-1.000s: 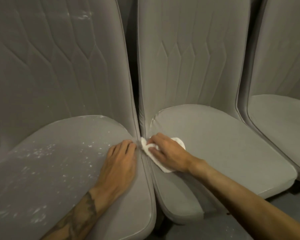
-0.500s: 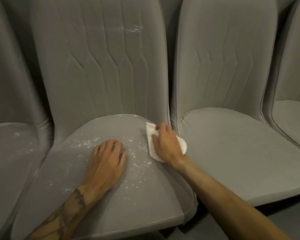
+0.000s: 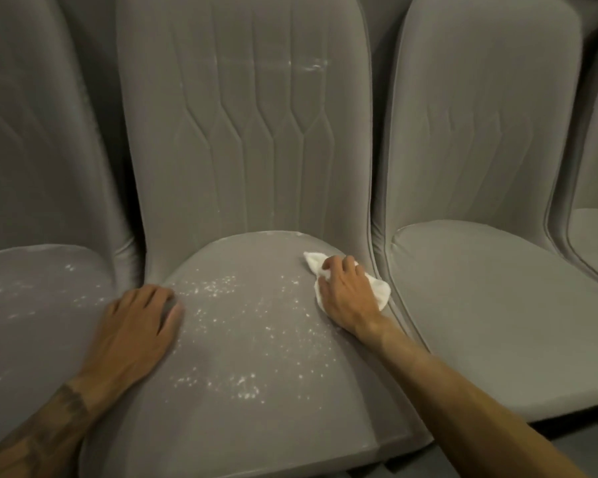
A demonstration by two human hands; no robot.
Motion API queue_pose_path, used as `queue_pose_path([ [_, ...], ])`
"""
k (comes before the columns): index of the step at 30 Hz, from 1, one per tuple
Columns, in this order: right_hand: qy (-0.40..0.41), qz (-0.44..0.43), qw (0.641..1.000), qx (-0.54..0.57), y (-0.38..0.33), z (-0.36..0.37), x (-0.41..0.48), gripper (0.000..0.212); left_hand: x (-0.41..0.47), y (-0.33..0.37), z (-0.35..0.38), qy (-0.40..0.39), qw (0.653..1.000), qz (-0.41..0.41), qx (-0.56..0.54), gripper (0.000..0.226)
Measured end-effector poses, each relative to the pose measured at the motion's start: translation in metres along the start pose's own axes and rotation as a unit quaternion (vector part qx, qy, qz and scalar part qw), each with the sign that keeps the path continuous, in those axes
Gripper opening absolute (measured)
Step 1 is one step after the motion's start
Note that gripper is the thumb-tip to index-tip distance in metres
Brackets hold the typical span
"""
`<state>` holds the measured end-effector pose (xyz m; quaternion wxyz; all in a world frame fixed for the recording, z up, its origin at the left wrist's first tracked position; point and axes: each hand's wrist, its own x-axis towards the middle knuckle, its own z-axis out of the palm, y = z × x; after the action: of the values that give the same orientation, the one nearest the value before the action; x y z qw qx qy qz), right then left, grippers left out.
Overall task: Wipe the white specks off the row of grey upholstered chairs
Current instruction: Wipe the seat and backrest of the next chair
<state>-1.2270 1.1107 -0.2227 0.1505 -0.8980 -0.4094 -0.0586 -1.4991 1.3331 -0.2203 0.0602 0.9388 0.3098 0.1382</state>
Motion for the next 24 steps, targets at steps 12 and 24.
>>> queue_pose_path([
  [12,-0.046,-0.096,0.992,0.068,-0.061,0.033,0.040,0.030,0.006,-0.010,0.018,0.044,0.999,0.008,-0.011,0.030],
  [24,-0.006,-0.016,0.998,0.063,-0.058,0.030,0.044,0.030,0.005,-0.054,0.010,-0.002,0.993,0.115,0.012,0.052],
])
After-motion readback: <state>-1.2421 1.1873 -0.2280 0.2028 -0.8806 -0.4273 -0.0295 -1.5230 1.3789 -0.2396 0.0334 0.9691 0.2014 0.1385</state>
